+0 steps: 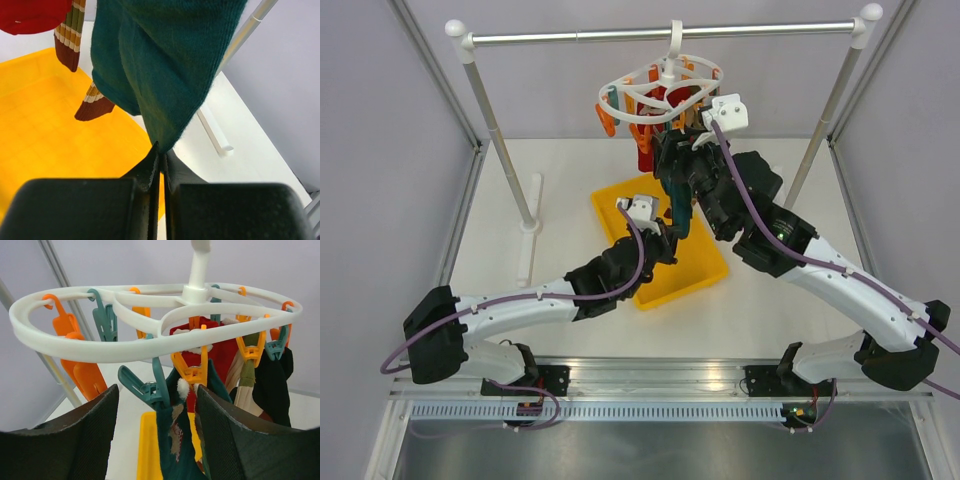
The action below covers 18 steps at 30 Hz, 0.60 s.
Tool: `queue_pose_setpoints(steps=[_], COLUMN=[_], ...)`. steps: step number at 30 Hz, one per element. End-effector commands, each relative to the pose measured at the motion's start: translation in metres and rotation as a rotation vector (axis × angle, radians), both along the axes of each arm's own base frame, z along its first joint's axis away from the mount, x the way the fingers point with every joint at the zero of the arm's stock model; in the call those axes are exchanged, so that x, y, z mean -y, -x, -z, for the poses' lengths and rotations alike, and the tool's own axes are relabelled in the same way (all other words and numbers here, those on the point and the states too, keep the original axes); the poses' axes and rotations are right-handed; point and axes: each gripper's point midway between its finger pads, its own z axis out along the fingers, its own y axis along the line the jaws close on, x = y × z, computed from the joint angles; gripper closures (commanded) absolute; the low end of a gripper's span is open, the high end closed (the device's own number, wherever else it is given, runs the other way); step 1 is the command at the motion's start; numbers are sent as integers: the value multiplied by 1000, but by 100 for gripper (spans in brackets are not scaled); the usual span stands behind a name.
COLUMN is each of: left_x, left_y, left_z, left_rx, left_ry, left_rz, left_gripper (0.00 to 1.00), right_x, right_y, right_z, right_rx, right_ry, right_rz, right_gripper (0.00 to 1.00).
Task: Remove the socks clipped to the hanger
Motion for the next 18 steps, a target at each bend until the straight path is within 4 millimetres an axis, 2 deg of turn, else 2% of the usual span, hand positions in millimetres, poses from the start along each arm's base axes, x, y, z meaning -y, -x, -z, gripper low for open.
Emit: queue_pose_setpoints(steps=[1, 10, 18], left_x=[7, 10, 10], left_y=[-1, 1, 2], left_z=[-25, -27, -26], left_rx=[51, 56, 57], left_ry=[27, 21, 13], left_rz=[-1, 5, 7], left_gripper=[98, 98, 98], right_x=[13, 2, 7], right_y=[-2, -10, -12], right_z=[-21, -19, -28], right_rx=[50, 61, 90], right_ry=[-35, -10, -47], right_rz=[65, 64, 95], right_gripper=[31, 32, 34])
